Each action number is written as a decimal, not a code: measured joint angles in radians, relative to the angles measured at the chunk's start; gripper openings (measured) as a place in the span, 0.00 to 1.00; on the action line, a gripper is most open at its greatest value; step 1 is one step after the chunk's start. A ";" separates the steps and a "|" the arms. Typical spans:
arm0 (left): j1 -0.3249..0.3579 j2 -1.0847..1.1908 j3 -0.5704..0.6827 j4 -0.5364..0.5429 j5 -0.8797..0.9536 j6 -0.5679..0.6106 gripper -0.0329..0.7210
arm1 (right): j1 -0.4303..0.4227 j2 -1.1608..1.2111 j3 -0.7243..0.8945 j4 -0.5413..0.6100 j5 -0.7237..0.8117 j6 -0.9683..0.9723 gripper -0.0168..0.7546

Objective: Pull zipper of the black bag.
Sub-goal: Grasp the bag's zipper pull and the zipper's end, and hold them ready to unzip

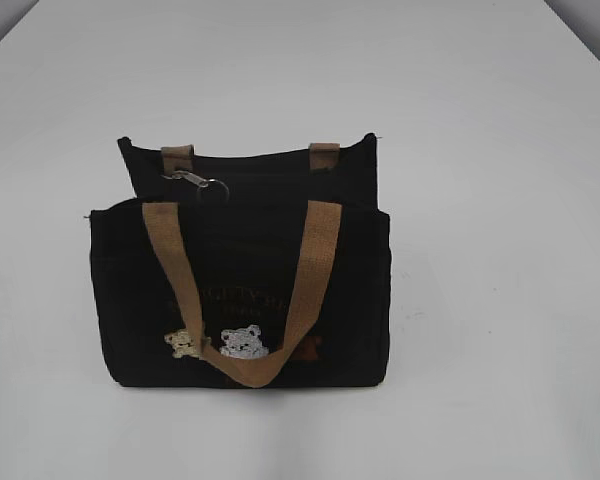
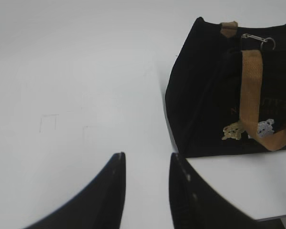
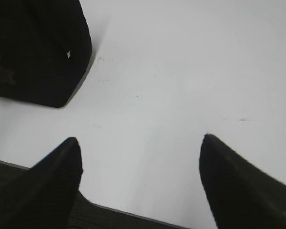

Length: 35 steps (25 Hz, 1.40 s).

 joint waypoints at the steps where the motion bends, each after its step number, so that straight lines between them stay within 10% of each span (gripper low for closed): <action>1: 0.000 0.000 0.000 0.000 0.000 0.000 0.36 | 0.000 0.000 0.000 0.000 0.000 0.000 0.79; 35: -0.004 0.000 -0.004 -0.062 -0.031 0.000 0.36 | 0.000 0.000 0.000 0.012 0.000 0.000 0.79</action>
